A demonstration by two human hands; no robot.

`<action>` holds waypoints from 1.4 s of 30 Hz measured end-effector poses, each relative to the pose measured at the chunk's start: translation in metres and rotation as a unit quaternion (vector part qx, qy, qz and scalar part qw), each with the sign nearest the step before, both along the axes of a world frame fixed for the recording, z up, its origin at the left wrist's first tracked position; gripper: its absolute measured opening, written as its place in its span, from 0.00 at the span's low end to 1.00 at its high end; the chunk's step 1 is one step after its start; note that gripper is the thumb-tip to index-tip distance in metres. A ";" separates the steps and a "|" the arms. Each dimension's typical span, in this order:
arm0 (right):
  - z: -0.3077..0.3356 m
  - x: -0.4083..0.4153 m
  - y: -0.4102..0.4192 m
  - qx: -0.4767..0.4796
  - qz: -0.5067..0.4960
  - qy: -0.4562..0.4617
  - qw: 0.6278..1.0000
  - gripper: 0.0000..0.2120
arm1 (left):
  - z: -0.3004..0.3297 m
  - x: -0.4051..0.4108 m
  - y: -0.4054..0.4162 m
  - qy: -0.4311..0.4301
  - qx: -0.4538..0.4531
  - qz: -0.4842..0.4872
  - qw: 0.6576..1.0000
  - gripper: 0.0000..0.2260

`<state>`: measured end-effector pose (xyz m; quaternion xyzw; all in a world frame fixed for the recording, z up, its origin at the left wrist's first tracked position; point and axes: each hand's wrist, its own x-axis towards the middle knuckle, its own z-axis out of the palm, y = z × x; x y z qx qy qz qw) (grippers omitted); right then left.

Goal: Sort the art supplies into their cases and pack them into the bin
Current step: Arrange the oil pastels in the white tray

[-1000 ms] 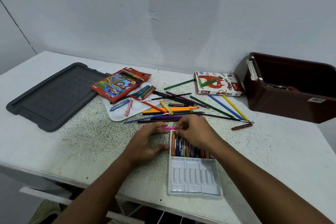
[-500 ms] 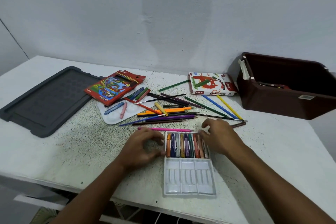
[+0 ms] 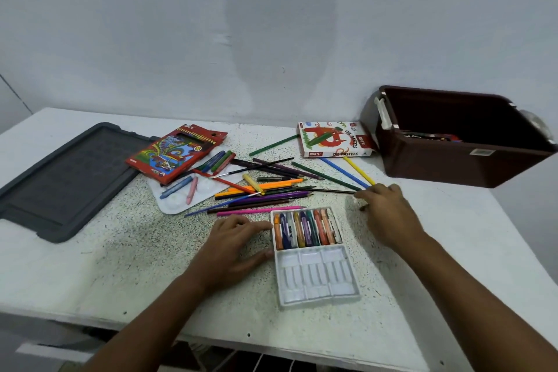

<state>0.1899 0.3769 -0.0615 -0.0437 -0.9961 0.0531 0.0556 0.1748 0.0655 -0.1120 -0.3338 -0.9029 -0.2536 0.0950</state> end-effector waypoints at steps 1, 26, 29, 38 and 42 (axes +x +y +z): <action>-0.004 0.002 0.008 0.029 0.005 -0.009 1.000 0.21 | 0.000 0.001 0.000 0.005 -0.004 -0.003 1.000 0.23; -0.003 0.064 -0.028 -0.431 0.050 0.042 0.900 0.09 | -0.002 0.007 -0.002 0.008 -0.022 -0.006 1.000 0.25; -0.012 0.069 -0.029 -0.420 0.053 0.029 0.905 0.09 | -0.003 0.007 -0.002 0.007 -0.013 -0.004 1.000 0.25; -0.033 0.079 -0.022 -0.441 0.072 0.059 0.892 0.11 | -0.006 0.004 -0.004 0.001 -0.017 -0.003 1.000 0.26; -0.034 0.080 -0.018 -0.460 0.099 0.048 0.881 0.16 | -0.008 0.003 -0.005 -0.005 -0.021 0.001 1.000 0.26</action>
